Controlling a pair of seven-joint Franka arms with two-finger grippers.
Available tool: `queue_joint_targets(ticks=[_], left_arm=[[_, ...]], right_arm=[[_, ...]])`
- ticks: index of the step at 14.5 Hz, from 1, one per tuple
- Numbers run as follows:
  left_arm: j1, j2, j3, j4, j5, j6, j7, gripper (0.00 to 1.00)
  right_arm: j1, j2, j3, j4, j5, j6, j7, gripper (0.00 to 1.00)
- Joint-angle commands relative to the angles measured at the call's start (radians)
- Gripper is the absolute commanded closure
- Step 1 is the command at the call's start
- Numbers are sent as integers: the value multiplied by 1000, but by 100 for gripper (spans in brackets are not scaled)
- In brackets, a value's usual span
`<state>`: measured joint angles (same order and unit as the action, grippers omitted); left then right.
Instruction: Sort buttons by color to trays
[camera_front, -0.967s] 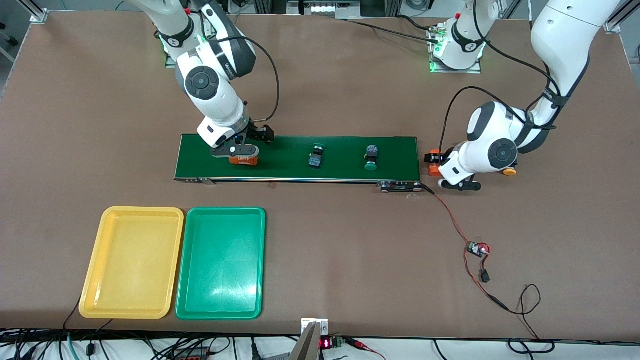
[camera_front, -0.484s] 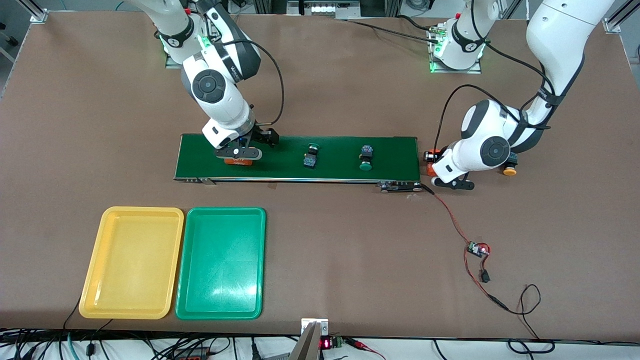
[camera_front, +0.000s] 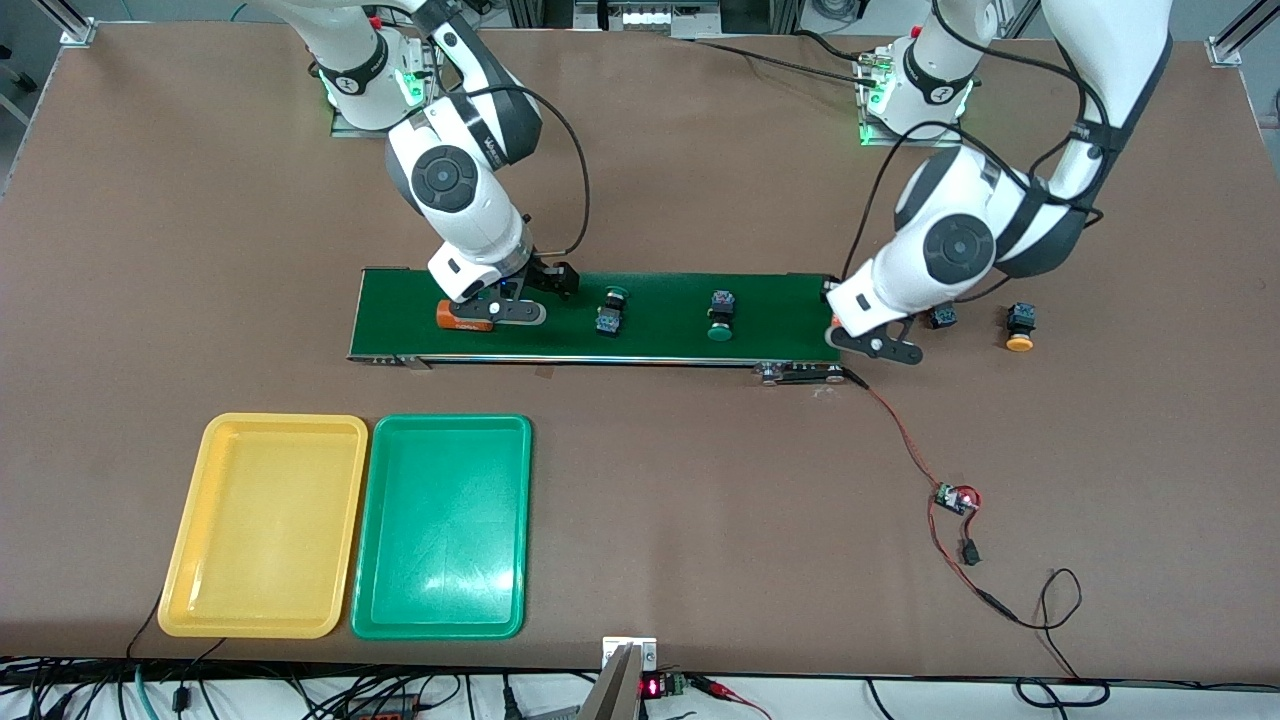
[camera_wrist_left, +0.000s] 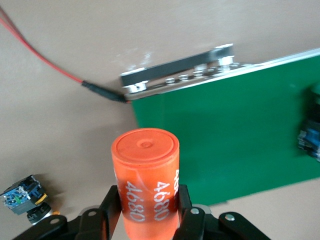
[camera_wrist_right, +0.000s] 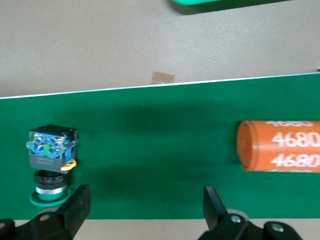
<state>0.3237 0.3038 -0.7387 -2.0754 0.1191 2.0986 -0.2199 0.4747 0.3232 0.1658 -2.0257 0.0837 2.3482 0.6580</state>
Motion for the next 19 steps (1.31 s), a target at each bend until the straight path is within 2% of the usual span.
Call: queue_joint_targets(ticks=[1, 4, 7, 11, 14, 17, 19], left_arm=[[-3, -6, -37, 6, 17, -19, 150, 100], [-15, 0, -37, 0, 33, -5, 467, 100], [-66, 4, -39, -2, 161, 15, 706, 100], [-130, 50, -39, -6, 404, 29, 809, 100], [-133, 64, -39, -8, 442, 57, 902, 100], [-172, 72, -37, -8, 445, 54, 910, 98], [-175, 96, -37, -6, 522, 57, 910, 94]], right_arm=[[13, 24, -6, 38, -5, -10, 23, 0], [19, 25, -6, 41, -4, -10, 23, 0], [27, 37, -6, 41, -4, -7, 47, 0], [35, 54, -6, 64, -2, -6, 75, 0], [51, 69, -8, 81, -4, -4, 121, 0], [53, 83, -8, 85, -13, -1, 120, 0], [53, 96, -8, 88, -41, -1, 120, 0]])
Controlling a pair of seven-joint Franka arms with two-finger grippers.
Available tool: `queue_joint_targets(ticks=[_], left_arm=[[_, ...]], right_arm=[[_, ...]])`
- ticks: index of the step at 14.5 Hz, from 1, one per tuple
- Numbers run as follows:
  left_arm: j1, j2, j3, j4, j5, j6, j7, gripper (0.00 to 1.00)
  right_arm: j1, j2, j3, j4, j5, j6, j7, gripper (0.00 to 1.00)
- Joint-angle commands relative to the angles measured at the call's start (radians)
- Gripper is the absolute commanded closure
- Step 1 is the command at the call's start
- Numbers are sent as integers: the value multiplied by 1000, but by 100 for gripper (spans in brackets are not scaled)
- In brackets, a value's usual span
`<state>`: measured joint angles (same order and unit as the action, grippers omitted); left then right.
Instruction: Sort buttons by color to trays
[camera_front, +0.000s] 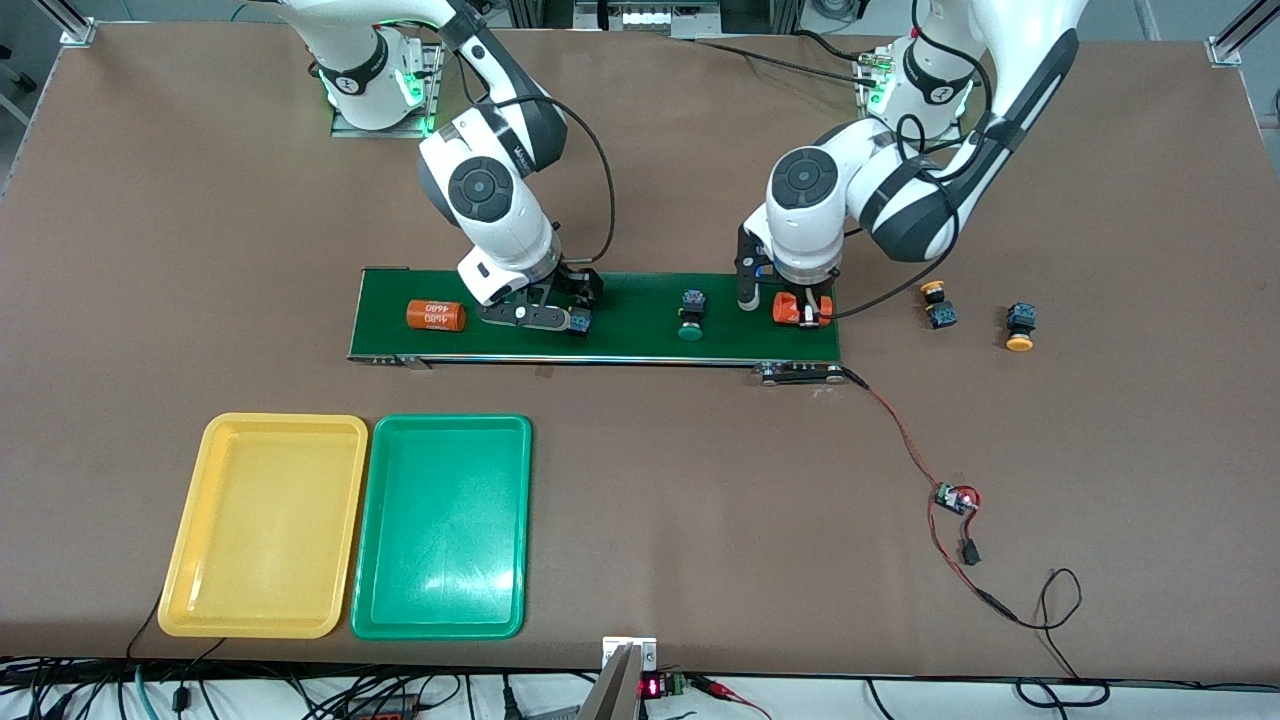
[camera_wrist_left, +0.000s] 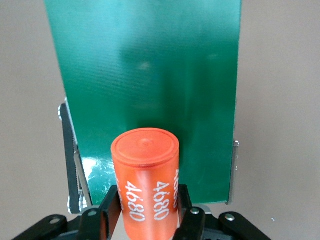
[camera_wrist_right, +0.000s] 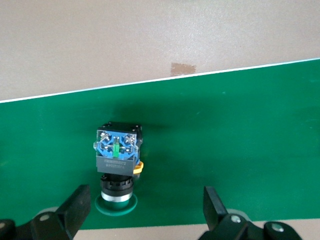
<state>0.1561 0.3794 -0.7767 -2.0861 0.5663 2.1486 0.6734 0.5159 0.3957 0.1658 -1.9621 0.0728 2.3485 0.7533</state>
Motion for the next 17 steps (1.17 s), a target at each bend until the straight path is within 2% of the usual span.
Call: queue_joint_targets(ticks=[1, 2, 3, 4, 8, 10, 11, 13, 15, 17], left_arm=[[-7, 33, 1, 5, 114, 8, 9, 89], [-7, 41, 1, 5, 125, 13, 5, 78], [-7, 44, 1, 3, 124, 23, 0, 48], [-6, 42, -1, 3, 125, 25, 0, 0], [2, -14, -3, 9, 95, 27, 5, 0], [23, -48, 10, 23, -10, 25, 12, 0], [45, -56, 43, 52, -84, 24, 12, 0], [59, -80, 162, 70, -185, 27, 14, 0], [60, -102, 246, 104, -247, 22, 35, 0], [63, -103, 321, 127, -252, 16, 38, 0]], right_arm=[[16, 37, -6, 31, -39, -1, 24, 0], [22, 45, -8, 37, -41, -1, 24, 0], [26, 54, -8, 43, -41, 0, 24, 0], [27, 60, -8, 52, -41, -1, 24, 0], [29, 72, -8, 65, -41, 0, 24, 0], [27, 74, -8, 63, -42, 0, 14, 20], [27, 78, -8, 65, -54, 0, 12, 35], [27, 83, -8, 63, -76, -1, 5, 60], [27, 89, -8, 65, -76, 0, 5, 77], [27, 89, -8, 65, -77, 0, 3, 86]])
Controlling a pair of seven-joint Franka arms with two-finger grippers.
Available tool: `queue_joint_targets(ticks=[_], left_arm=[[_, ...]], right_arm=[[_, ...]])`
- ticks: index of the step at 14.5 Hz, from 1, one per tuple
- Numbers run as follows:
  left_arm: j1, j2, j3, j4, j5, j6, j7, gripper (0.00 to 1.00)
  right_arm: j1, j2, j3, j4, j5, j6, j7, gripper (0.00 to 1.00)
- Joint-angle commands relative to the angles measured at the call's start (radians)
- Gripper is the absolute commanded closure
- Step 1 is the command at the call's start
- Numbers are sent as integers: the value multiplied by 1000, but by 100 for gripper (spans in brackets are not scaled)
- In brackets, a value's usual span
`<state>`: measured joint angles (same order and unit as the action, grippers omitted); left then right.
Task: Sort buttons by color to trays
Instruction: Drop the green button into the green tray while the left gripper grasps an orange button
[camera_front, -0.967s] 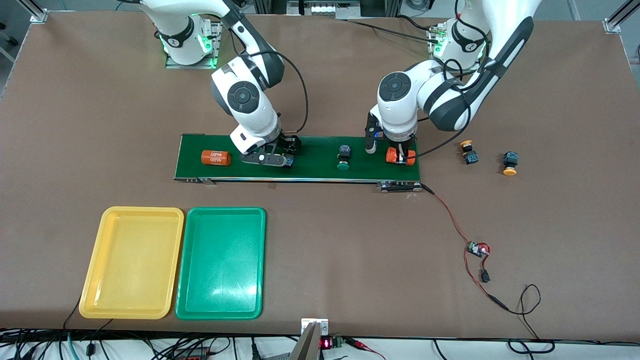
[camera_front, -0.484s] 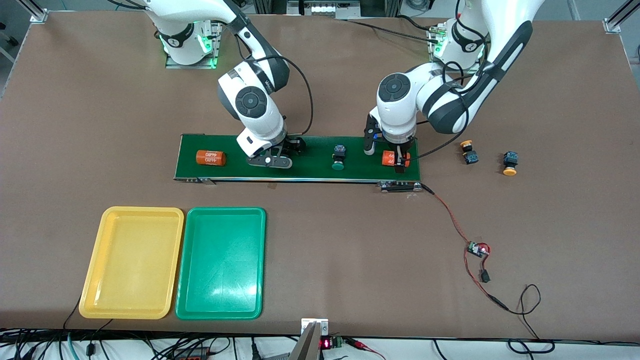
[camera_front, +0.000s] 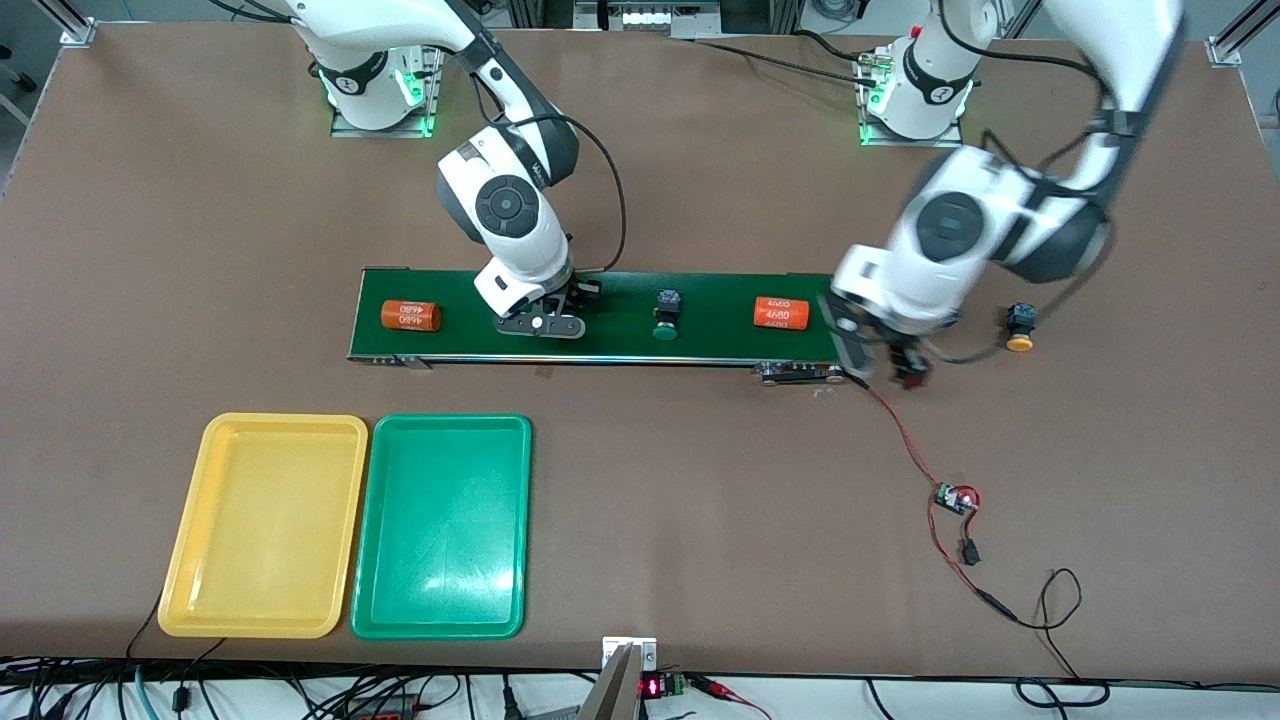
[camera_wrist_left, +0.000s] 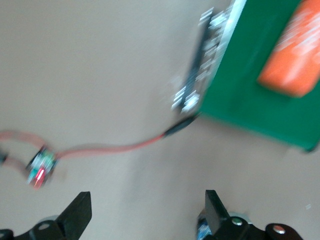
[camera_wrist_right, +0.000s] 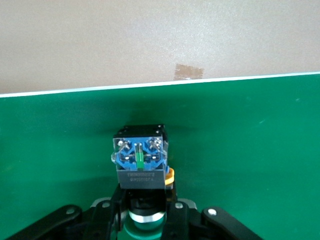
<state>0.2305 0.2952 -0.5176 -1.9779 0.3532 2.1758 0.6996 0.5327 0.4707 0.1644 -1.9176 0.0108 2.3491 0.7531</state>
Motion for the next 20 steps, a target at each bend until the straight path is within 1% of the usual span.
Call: queue_joint_targets(ticks=[1, 2, 3, 4, 5, 7, 8, 9, 10, 13, 15, 18, 20], left_arm=[[-5, -21, 95, 19, -39, -14, 9, 0], [4, -18, 122, 19, -43, -14, 9, 0], [21, -13, 143, 19, -84, -16, -8, 0], [26, -5, 160, 16, -132, -16, -67, 0], [27, -5, 174, 13, -143, -34, -168, 0], [27, -14, 176, 16, -149, -111, -408, 0], [29, -16, 176, 16, -152, -152, -522, 0], [23, -13, 173, 16, -149, -198, -634, 0], [17, -14, 162, 16, -145, -218, -670, 0], [21, -13, 160, 7, -152, -215, -663, 0], [24, 1, 162, 1, -152, -177, -677, 0], [64, 4, 165, -67, -154, -97, -721, 0], [63, 7, 165, -102, -154, -96, -835, 0]], right_arm=[[7, 12, -6, 22, -15, -2, 3, 90], [3, 11, -9, 34, -14, -4, -6, 91], [-6, 11, -13, 63, -14, -16, -27, 91], [-23, -6, -14, 83, -14, -43, -50, 91], [-40, -15, -16, 119, -14, -77, -67, 91], [-80, -12, -23, 222, -17, -161, -124, 91], [-95, -6, -26, 267, -25, -186, -164, 91], [-106, 8, -43, 303, -49, -191, -202, 91], [-123, 22, -58, 331, -61, -191, -249, 91], [-204, 69, -60, 420, -49, -183, -429, 91], [-240, 78, -60, 440, -46, -172, -536, 91], [-283, 130, -59, 468, -38, -107, -639, 90], [-298, 170, -60, 471, -40, -55, -684, 90]])
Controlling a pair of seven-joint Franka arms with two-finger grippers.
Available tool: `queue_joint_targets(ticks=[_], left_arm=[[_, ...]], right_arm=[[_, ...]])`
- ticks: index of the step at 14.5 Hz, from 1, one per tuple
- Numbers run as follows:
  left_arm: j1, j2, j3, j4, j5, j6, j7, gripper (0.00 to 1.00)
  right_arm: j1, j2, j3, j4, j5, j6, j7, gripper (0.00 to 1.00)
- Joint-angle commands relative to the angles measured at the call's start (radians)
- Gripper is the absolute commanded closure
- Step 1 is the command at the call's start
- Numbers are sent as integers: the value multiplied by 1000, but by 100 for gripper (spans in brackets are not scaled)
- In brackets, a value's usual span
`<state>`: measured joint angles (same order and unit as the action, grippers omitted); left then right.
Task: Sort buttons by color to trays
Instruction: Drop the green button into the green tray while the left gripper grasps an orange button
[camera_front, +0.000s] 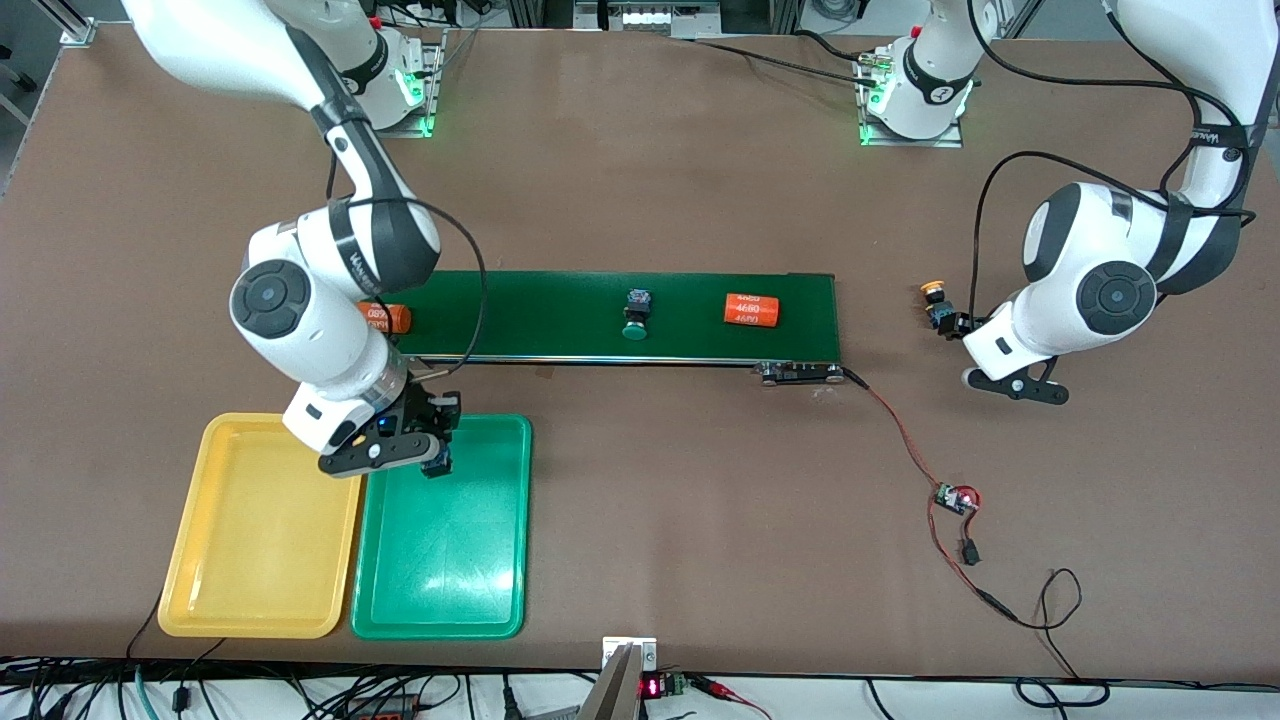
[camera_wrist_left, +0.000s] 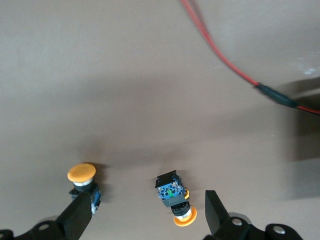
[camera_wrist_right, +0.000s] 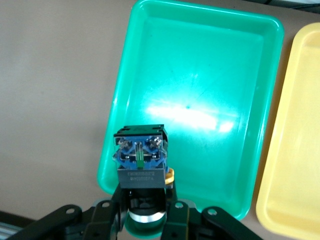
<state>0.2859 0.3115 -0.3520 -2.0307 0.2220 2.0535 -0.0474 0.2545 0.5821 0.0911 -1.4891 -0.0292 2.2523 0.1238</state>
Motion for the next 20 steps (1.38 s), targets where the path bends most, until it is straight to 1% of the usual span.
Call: queue_joint_targets(ticks=[1, 3, 5, 6, 9, 12, 14, 15, 16, 17, 18, 19, 20], left_arm=[[4, -9, -2, -72, -23, 34, -147, 0], [4, -3, -4, -92, -26, 49, -180, 0], [10, 0, -2, -106, -100, 50, -169, 0], [19, 0, -2, -127, -111, 53, -163, 0], [22, 9, -2, -186, -115, 131, -163, 0], [32, 29, -2, -204, -115, 139, -160, 0], [44, 38, -2, -204, -113, 137, -158, 0], [53, 43, -2, -207, -113, 134, -152, 0], [58, 50, -2, -219, -113, 135, -132, 0], [64, 58, -2, -221, -113, 135, -126, 0], [71, 63, -2, -221, -113, 135, -124, 0], [73, 63, -2, -221, -113, 134, -123, 0], [73, 64, -4, -226, -113, 134, -124, 1]], right_arm=[[-26, 68, 12, 41, 0, 71, -96, 90], [-46, 93, 13, 41, 2, 89, -147, 90], [-46, 128, 13, 41, 2, 176, -180, 89], [-46, 146, 13, 38, -1, 222, -191, 89], [-44, 209, 16, 32, -1, 271, -344, 88], [-41, 283, 19, 27, 2, 407, -424, 87], [-34, 298, 22, 26, 2, 437, -424, 81], [-31, 298, 22, 26, 0, 437, -421, 73], [-31, 298, 22, 26, 2, 437, -417, 50], [-31, 298, 22, 26, 3, 437, -414, 23], [-32, 298, 22, 26, 3, 435, -414, 5], [-32, 297, 22, 26, 3, 434, -417, 0], [-31, 295, 22, 26, 3, 429, -417, 0]])
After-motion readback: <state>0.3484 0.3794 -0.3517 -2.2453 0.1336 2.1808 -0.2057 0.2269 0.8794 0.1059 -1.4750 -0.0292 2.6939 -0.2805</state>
